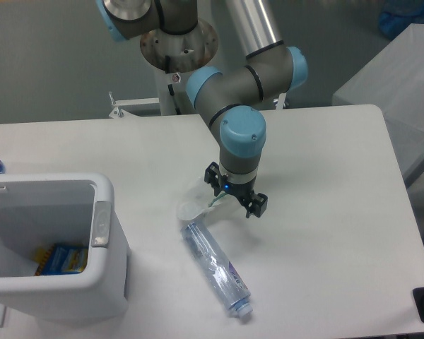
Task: Place the trash in the trash can
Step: 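Lower the gripper onto the wrapper and close on it, then lift the wrapper and carry it over the white trash bin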
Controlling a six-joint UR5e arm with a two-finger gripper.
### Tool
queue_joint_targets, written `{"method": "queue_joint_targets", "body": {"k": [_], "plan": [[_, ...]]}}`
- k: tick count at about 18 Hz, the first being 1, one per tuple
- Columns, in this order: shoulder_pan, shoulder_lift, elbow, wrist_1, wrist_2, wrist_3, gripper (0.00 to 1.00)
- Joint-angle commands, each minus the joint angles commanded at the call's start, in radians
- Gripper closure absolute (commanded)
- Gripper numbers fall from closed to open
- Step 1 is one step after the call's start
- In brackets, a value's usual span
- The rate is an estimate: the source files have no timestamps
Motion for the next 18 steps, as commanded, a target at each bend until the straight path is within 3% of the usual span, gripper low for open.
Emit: {"method": "queue_joint_targets", "body": {"k": [2, 9, 13, 18], "plan": [[0.000, 0.000, -0.003, 0.000, 0.000, -0.002, 0.24], [0.000, 0.003, 0.000, -0.002, 0.000, -0.005, 0.89], [0.000, 0.006, 0.003, -0.005, 0.000, -0.002, 0.96], [0.009, 0.023, 0.017, -0.012, -0.003, 0.000, 0.96]]}}
